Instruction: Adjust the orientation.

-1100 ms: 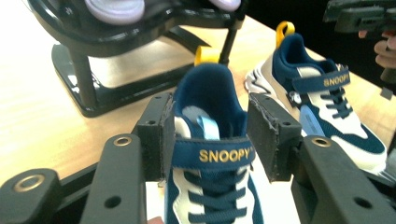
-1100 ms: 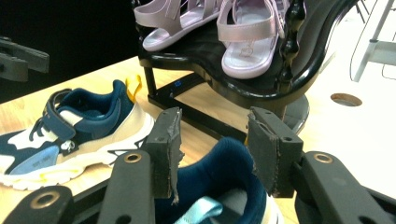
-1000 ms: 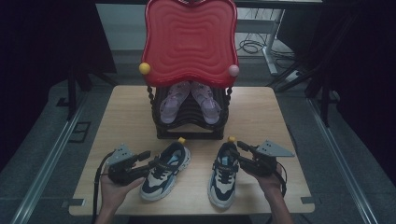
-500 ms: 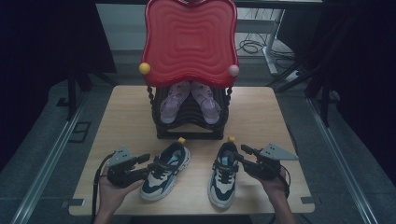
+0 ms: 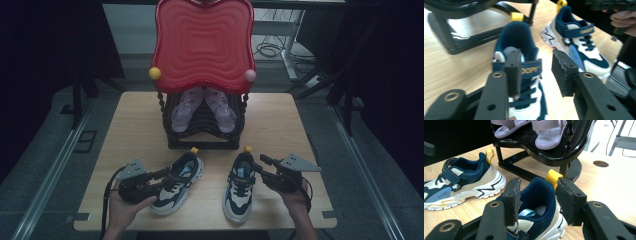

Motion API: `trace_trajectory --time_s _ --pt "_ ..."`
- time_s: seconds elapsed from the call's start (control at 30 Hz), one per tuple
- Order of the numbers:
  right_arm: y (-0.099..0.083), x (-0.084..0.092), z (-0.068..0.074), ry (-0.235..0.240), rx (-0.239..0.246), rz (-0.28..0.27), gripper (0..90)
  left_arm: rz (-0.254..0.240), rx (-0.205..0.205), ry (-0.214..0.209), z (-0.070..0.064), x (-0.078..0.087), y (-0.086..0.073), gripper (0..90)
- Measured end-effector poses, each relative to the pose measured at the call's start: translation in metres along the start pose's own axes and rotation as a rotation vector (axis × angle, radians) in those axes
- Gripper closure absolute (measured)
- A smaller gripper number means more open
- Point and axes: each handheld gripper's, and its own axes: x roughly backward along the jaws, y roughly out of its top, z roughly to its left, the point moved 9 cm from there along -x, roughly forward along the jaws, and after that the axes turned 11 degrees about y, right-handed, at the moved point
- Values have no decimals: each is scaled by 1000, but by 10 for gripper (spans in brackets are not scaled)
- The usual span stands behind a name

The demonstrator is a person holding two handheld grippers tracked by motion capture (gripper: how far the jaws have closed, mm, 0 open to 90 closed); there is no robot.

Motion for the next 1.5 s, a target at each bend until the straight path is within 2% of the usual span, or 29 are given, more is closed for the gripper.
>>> trace_trajectory --time_s 0.2,0.3,0.43,0.9,1.07,1.27,1.43,1.5 --pt "0 1 -1 -6 -7 -3 536 54 -39 -47 -17 -5 -5 764" --pt "1 1 -2 -13 -14 -4 534 90 -61 -48 -21 -11 -11 844" --pt "1 0 -1 -12 -6 0 531 118 -75 -61 -27 -16 -15 886" --pt "-1 -1 -4 -22 -16 8 530 226 -70 -86 -38 -39 -36 897" --pt "-2 -1 -5 -26 -18 8 529 280 -78 -105 -40 -46 -46 894" --pt "-2 -1 -5 -26 -18 8 529 328 -89 -68 -35 -50 -55 896" --pt "-3 -1 -6 -30 -24 9 529 350 -81 -58 -30 -51 -58 896" --pt "-3 -1 -6 -30 -24 9 529 349 -67 -69 -29 -50 -59 896"
